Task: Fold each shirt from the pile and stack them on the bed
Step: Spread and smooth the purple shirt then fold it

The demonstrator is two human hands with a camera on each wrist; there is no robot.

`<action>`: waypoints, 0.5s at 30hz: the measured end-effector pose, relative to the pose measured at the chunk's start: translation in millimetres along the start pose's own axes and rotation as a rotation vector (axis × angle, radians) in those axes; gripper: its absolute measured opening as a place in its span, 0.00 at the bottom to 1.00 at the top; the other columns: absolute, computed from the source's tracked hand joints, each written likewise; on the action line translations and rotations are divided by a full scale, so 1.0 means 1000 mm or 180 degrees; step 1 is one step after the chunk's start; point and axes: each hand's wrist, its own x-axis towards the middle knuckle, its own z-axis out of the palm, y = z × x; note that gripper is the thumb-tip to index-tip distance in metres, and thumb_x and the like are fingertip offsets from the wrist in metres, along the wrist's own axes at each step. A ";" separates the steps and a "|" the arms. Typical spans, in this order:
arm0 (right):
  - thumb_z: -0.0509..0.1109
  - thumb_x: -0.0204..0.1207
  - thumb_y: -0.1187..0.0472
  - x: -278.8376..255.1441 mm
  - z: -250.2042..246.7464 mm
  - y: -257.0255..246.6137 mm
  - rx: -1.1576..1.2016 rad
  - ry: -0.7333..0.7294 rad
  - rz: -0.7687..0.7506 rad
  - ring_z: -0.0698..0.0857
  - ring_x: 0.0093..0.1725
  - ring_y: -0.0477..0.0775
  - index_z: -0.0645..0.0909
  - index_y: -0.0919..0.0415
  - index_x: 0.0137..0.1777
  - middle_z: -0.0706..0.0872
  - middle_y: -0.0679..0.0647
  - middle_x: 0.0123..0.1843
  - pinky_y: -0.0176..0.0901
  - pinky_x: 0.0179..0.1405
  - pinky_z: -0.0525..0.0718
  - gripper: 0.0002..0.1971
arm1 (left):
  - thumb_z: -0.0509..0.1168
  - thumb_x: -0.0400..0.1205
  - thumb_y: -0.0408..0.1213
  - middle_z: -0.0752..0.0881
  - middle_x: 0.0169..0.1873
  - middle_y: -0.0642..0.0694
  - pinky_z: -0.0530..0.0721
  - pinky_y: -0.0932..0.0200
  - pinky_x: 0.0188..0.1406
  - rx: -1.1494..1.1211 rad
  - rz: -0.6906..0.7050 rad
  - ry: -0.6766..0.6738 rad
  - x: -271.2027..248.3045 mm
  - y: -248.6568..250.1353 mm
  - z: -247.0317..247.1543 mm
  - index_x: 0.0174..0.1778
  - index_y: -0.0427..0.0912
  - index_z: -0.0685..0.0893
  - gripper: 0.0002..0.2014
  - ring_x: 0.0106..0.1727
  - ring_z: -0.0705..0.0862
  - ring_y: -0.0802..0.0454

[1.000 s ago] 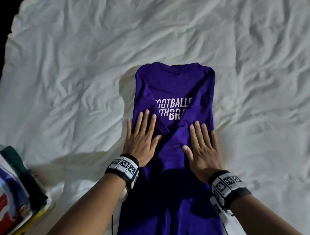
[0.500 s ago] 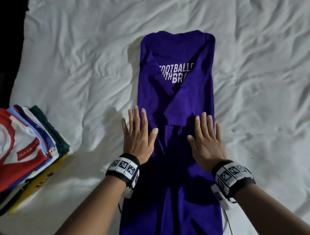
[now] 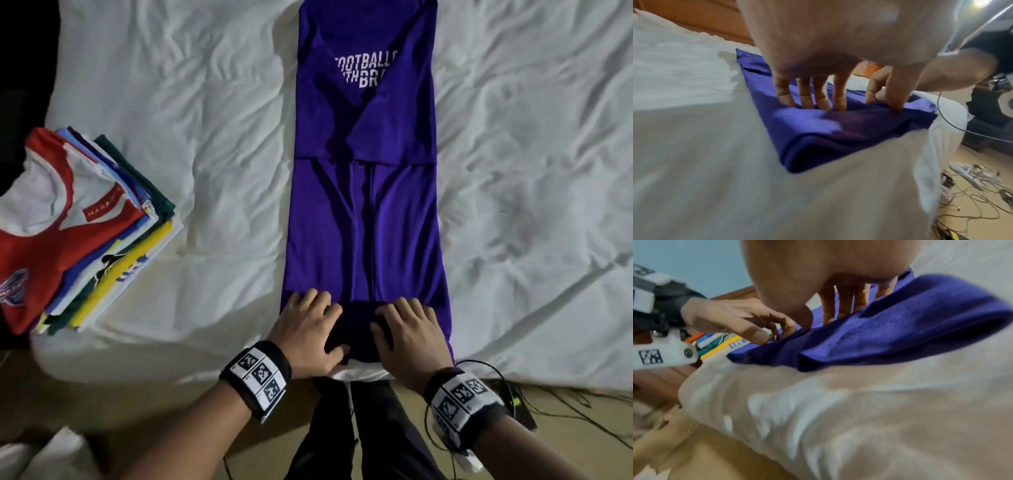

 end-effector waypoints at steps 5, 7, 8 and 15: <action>0.77 0.66 0.36 -0.031 -0.001 0.006 -0.0493 -0.0716 -0.0434 0.81 0.67 0.66 0.81 0.64 0.74 0.81 0.61 0.71 0.62 0.70 0.79 0.42 | 0.70 0.69 0.55 0.72 0.68 0.41 0.72 0.37 0.67 0.0582 -0.0101 -0.0415 -0.011 0.015 0.009 0.78 0.42 0.67 0.43 0.68 0.71 0.39; 0.79 0.65 0.46 -0.034 0.003 0.009 -0.0643 -0.0826 -0.0525 0.82 0.68 0.68 0.79 0.65 0.77 0.80 0.62 0.73 0.63 0.71 0.80 0.40 | 0.75 0.67 0.49 0.76 0.65 0.41 0.75 0.38 0.63 0.0596 -0.0198 -0.0255 -0.013 0.017 0.014 0.75 0.42 0.73 0.39 0.65 0.74 0.39; 0.78 0.66 0.52 -0.034 0.005 0.009 -0.0640 -0.0767 -0.0543 0.82 0.67 0.68 0.79 0.66 0.76 0.81 0.63 0.73 0.63 0.69 0.81 0.38 | 0.76 0.65 0.47 0.79 0.62 0.41 0.77 0.39 0.60 0.0550 -0.0237 -0.0163 -0.013 0.018 0.016 0.71 0.42 0.77 0.37 0.62 0.76 0.39; 0.63 0.75 0.65 -0.022 0.011 0.009 -0.0730 -0.0105 -0.0606 0.87 0.49 0.63 0.88 0.64 0.60 0.89 0.57 0.55 0.57 0.45 0.85 0.17 | 0.76 0.59 0.33 0.84 0.46 0.44 0.81 0.42 0.46 0.0163 -0.0596 0.0335 -0.015 0.025 0.030 0.50 0.42 0.88 0.21 0.49 0.82 0.38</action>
